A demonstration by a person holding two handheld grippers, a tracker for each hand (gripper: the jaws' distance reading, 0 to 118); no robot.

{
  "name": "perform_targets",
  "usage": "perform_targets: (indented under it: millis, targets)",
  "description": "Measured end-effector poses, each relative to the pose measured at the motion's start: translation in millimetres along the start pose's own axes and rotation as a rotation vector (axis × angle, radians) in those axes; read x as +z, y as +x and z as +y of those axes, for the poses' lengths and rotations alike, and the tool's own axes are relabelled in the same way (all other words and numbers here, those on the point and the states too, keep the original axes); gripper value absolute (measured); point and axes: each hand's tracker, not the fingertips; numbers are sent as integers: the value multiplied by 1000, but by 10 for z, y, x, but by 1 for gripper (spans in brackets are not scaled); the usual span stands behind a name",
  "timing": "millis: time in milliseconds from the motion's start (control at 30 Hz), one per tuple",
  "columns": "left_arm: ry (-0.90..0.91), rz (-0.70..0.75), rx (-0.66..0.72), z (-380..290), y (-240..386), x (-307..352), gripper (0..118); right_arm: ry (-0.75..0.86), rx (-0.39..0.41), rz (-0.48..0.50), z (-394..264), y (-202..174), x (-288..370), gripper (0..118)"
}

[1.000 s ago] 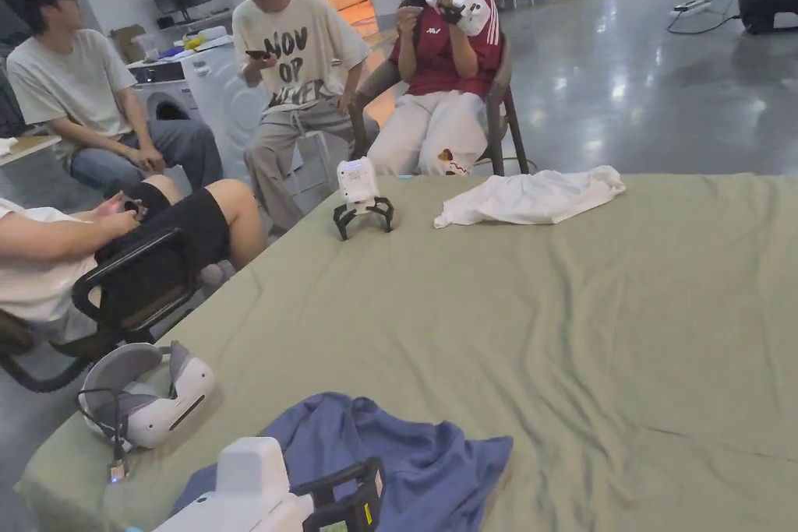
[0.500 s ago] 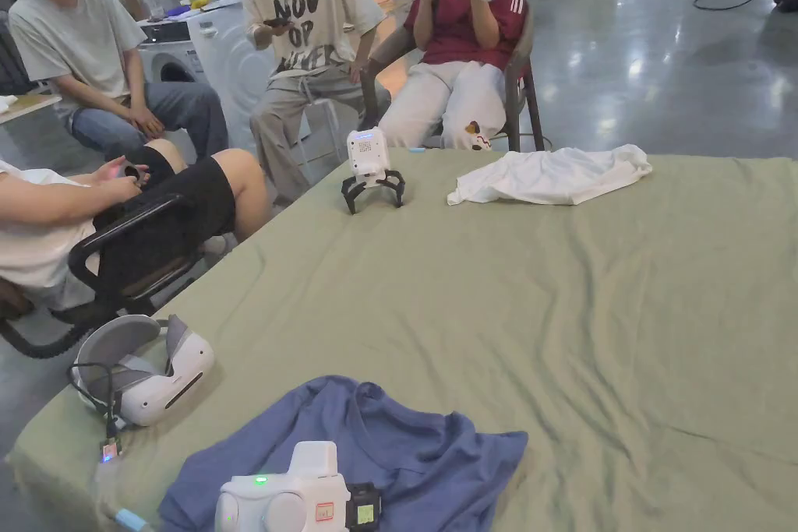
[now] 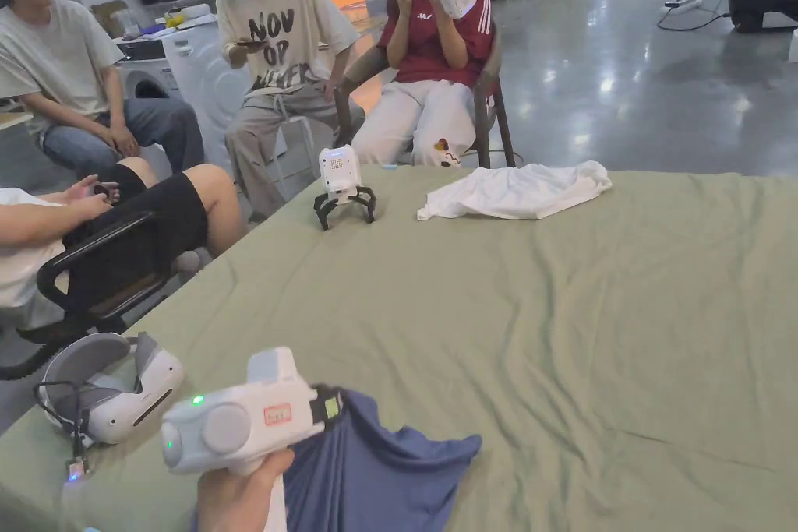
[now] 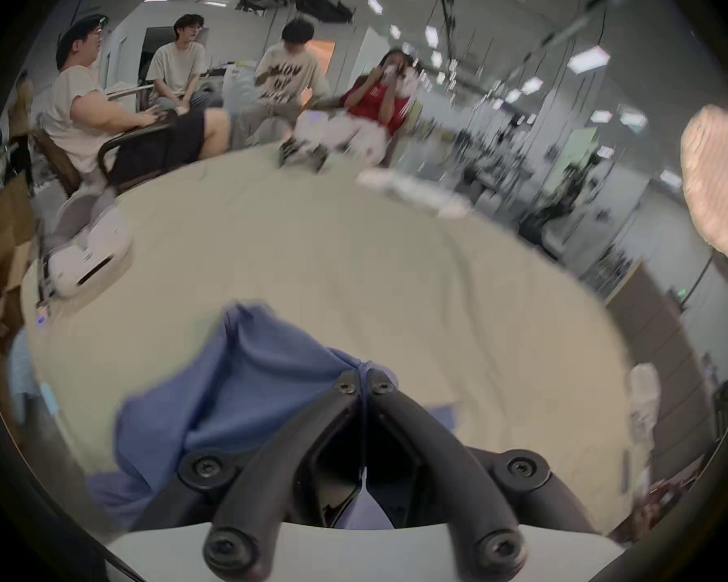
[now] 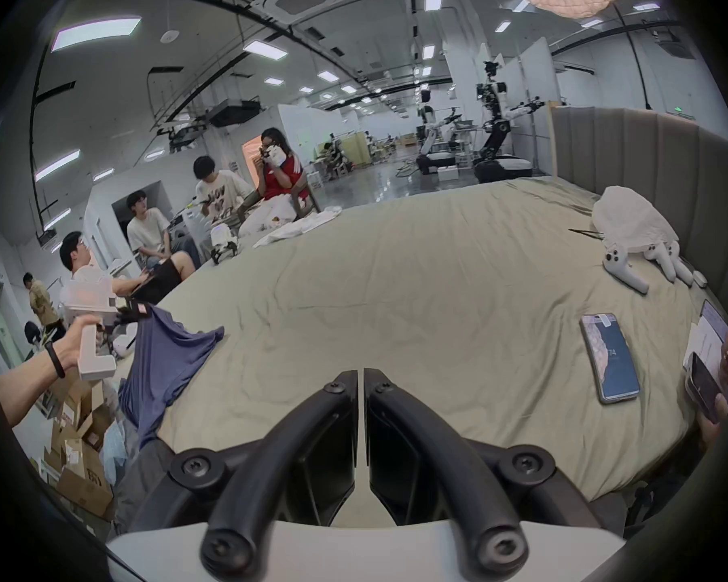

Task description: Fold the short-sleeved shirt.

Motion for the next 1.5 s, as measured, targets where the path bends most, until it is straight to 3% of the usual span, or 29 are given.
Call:
perform_targets:
  millis: [167, 300, 600, 800, 833, 867, 933, 967, 1100, 1233, 1333, 1400, 1500]
  targets:
    - [49, -206, -156, 210, 1160, -127, 0, 40, -53, -16, -32, 153, 190, 1]
    - [-16, -409, -248, -141, 2216, -391, 0, 57, -43, -57, -57, 217, 344, 1]
    - [-455, -794, -451, -2390, 4029, -638, 0, 74, -84, -179, -187, 596, 741, 1]
    - [-641, -901, -501, -3520, 4231, -172, 0, 70, -120, -233, -347, 764, 892, 1]
    - [-655, -896, -480, -3574, 4208, -158, 6, 65, -120, -235, -361, 774, 889, 1]
    - [-656, -886, -472, -3576, 4172, -160, 23, 60, -118, -235, -341, 751, 875, 1]
    - [-646, -879, -413, -3419, 4035, -162, 79, 58, -113, -232, -325, 726, 845, 1]
    - [-621, -867, -387, -3259, 3967, -124, 84, 65, -109, -223, -308, 710, 832, 1]
    - [-272, -817, -377, -2237, 3535, 371, 84, 116, -66, -167, -158, 627, 739, 1]
    - [163, -605, -546, -1544, 3033, 1158, 84, 194, 7, -128, 69, 499, 709, 1]
    - [368, -464, -645, -1424, 2719, 1686, 82, 261, 85, -140, 239, 369, 752, 1]
    - [444, -389, -649, -1421, 2543, 1965, 71, 300, 143, -156, 310, 293, 785, 1]
    - [507, -296, -628, -1487, 2374, 2246, 45, 334, 197, -177, 367, 193, 834, 1]
